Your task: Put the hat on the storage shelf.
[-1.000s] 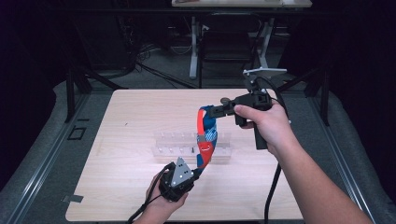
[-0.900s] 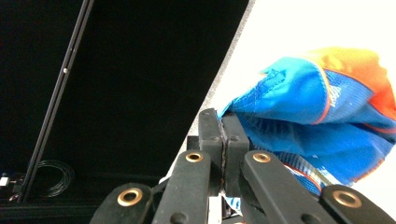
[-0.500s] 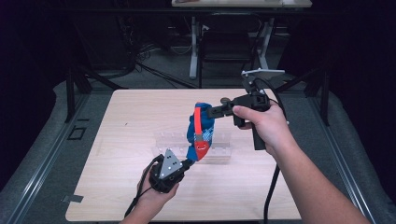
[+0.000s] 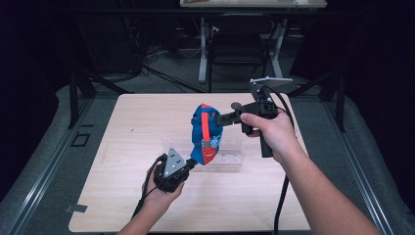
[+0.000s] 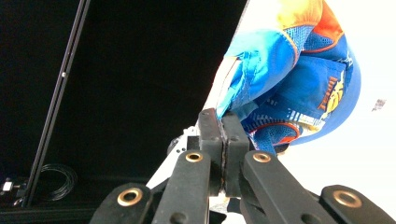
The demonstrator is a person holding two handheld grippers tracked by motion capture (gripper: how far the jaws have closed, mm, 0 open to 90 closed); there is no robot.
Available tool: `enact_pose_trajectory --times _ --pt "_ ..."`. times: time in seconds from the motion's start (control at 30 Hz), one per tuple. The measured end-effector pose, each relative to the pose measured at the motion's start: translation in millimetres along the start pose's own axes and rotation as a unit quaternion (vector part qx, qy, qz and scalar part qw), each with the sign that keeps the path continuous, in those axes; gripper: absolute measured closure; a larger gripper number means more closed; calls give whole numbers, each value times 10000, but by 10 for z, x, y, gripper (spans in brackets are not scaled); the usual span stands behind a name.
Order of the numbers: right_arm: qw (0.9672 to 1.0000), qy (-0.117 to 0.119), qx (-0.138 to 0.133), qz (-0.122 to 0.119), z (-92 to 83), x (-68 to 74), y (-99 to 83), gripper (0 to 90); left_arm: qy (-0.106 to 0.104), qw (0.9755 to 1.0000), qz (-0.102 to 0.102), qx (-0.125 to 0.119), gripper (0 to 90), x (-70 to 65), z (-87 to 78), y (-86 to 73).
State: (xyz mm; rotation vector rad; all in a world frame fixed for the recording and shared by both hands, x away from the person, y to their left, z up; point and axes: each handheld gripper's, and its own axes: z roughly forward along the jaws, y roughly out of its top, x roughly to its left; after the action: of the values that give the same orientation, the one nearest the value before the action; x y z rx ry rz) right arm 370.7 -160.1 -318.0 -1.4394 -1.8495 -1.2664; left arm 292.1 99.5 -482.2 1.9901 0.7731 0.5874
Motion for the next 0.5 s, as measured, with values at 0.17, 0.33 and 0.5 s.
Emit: enact_pose_trajectory --times 0.17,0.33,0.5 --pt "10000 -36 35 73 66 -108 23 900 36 10000 -45 39 883 9 83 -18" --pt "9998 -54 38 173 115 -208 47 900 14 9999 -101 63 883 45 131 -61" --pt "9997 -38 38 219 149 -259 63 900 -17 9999 -143 27 883 71 128 -81"
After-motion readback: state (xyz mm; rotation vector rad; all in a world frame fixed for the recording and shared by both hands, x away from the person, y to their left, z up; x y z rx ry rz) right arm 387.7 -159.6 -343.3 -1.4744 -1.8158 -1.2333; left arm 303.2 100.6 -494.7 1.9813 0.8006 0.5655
